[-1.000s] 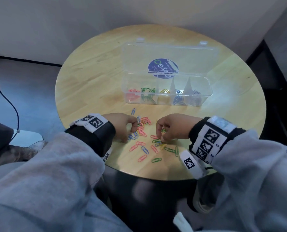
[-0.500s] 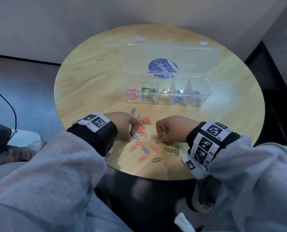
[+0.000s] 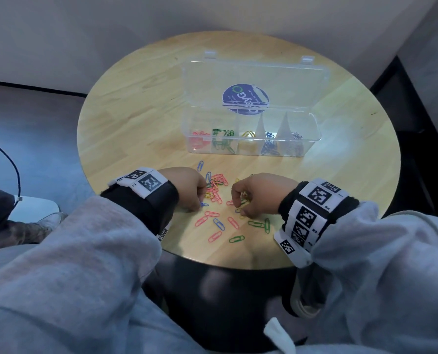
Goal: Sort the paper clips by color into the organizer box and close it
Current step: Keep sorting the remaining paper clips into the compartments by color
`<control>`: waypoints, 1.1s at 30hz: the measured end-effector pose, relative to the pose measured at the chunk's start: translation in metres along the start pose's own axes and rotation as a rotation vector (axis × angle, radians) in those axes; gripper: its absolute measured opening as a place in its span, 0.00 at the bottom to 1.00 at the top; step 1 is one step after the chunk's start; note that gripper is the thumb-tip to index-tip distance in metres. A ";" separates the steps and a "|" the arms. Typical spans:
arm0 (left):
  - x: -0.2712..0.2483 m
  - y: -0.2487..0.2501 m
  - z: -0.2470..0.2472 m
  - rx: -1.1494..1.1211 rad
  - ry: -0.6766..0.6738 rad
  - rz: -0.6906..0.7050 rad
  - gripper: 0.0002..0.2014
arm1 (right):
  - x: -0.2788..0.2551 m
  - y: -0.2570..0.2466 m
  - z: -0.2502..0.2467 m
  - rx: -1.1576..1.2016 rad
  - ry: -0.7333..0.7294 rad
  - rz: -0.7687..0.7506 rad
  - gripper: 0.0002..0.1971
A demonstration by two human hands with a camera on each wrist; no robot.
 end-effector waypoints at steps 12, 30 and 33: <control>-0.004 -0.014 -0.021 -1.104 -0.093 -0.022 0.14 | -0.003 0.009 -0.004 0.023 0.030 0.065 0.06; -0.003 -0.019 -0.018 -0.742 -0.075 -0.137 0.12 | -0.011 0.011 -0.007 0.103 0.011 0.052 0.05; -0.006 -0.013 -0.012 -0.325 -0.014 -0.146 0.07 | -0.008 0.009 -0.004 0.057 -0.024 0.042 0.07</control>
Point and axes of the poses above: each hand's wrist, its own x-axis towards the middle knuckle, its own z-axis out of the palm, y = z × x, the point moved 5 cm from there along x, towards the middle knuckle, and after that the axes turned 6 degrees about -z, right-handed, at the moved point
